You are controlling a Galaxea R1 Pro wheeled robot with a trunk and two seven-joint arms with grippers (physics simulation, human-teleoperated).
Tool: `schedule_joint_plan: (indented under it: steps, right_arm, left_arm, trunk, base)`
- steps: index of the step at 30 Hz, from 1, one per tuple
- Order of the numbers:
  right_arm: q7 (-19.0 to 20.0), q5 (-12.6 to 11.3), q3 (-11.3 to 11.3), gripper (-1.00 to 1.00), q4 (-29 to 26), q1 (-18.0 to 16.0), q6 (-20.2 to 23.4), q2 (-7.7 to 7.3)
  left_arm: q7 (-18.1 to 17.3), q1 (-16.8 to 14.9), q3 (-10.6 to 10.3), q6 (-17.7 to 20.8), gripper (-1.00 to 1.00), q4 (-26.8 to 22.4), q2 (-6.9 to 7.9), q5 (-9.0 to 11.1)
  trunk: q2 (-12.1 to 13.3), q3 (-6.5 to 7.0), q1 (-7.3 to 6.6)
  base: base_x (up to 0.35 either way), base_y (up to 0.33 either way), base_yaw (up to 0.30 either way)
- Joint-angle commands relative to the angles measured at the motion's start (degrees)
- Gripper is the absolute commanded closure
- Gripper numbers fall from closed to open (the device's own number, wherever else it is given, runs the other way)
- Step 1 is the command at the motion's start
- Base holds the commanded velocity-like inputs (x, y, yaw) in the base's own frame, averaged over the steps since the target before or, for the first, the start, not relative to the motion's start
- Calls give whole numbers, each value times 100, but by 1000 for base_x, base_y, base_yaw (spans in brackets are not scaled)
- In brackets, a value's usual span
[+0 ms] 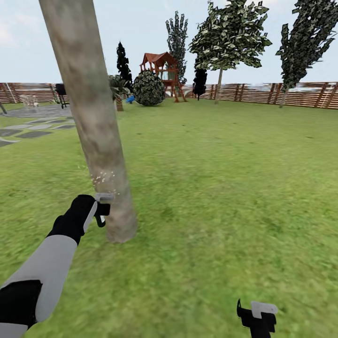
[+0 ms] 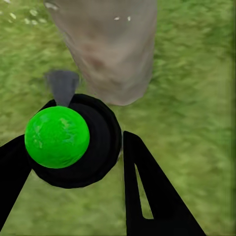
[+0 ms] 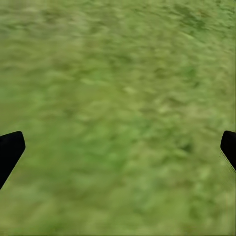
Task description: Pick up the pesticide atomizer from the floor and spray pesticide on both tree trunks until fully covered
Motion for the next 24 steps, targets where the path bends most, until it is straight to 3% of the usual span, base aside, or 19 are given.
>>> schedule_joint_plan:
  steps: [1, 4, 8, 12, 15, 21, 24]
  right_arm:
    - [-28, -4, 33, -100, 5, -3, -6, -3]
    - [-28, -4, 33, -100, 6, -3, -6, -8]
    - [-28, -4, 33, -100, 2, -3, -6, -1]
    - [-28, -4, 33, -100, -2, -3, -6, 0]
    - [-28, -4, 36, -100, -2, -3, -6, 0]
    - [-28, -4, 39, -100, 5, -3, -6, -3]
    - [-28, -3, 36, -100, 13, -3, -6, -8]
  left_arm:
    - [-27, 1, 11, 25, 100, -7, -2, -54]
    - [-27, 0, 18, 25, 100, -7, 13, -61]
    - [-18, 8, 95, 31, 100, 2, 48, -68]
    - [-19, 349, 170, 26, 100, 3, 75, -71]
    - [-28, 437, 177, 26, 100, 2, 97, -71]
    - [-52, 415, 163, 86, 100, -7, 67, -57]
    - [-58, 406, 116, 497, 100, -7, 52, -48]
  trunk:
    - [-2, -5, 2]
    - [-2, -5, 2]
    - [-2, -5, 2]
    - [-2, -5, 2]
    - [-2, -5, 2]
    - [-2, -5, 2]
    - [-2, -5, 2]
  base:
    - [222, -203, 0]
    - [145, -234, 0]
    - [-177, -197, 0]
    - [-87, -56, 144]
    - [-6, -5, 263]
    - [245, 0, 122]
    - [331, 0, 7]
